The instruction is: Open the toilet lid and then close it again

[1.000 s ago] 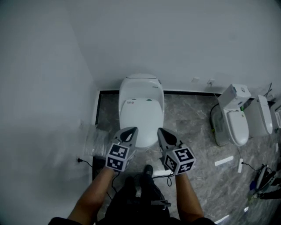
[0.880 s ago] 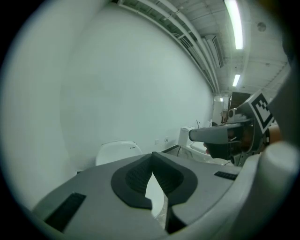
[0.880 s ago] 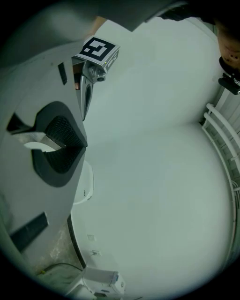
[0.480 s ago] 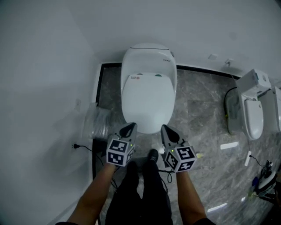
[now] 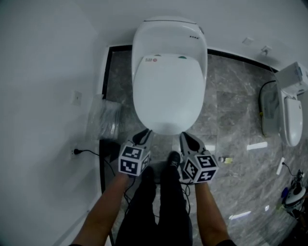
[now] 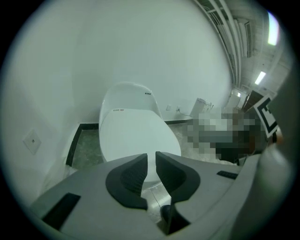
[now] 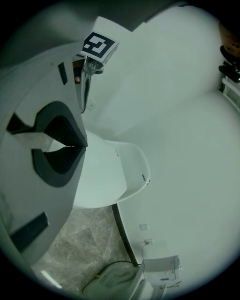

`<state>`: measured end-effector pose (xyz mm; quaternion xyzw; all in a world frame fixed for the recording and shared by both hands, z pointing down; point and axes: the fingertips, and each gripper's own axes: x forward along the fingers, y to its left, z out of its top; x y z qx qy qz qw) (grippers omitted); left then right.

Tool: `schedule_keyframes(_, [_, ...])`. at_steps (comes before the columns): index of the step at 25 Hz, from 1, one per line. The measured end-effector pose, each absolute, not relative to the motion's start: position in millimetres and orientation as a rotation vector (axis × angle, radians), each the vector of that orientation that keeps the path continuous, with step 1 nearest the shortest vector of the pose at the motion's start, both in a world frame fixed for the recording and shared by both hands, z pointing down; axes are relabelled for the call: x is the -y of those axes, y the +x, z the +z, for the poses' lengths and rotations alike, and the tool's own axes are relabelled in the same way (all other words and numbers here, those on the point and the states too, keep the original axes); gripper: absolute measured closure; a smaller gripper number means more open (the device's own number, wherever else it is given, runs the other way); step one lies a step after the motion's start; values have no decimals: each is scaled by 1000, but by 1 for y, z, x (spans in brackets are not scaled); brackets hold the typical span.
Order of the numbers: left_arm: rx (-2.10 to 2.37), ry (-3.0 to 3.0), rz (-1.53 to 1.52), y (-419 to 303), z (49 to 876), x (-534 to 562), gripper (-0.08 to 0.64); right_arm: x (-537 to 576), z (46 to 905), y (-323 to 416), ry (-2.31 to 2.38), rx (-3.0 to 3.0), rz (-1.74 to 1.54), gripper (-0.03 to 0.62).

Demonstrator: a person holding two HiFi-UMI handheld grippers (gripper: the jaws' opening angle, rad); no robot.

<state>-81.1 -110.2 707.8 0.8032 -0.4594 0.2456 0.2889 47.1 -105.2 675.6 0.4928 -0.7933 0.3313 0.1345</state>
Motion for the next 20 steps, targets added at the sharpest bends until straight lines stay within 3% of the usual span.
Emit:
schedule_keyframes(5, [1211, 2109, 646, -86, 753, 108, 477, 102, 723, 47, 1466, 2255, 1037, 572])
schedule_keyframes(11, [1182, 2035, 616, -88, 793, 101, 441, 98, 763, 51, 1516, 2195, 1112, 483])
schedule_keyframes(15, [1165, 2006, 599, -87, 810, 100, 388, 102, 780, 60, 1592, 2150, 1147, 404])
schedule_keyframes(20, [1141, 1956, 537, -83, 822, 105, 271, 105, 799, 72, 1671, 2084, 1238, 342])
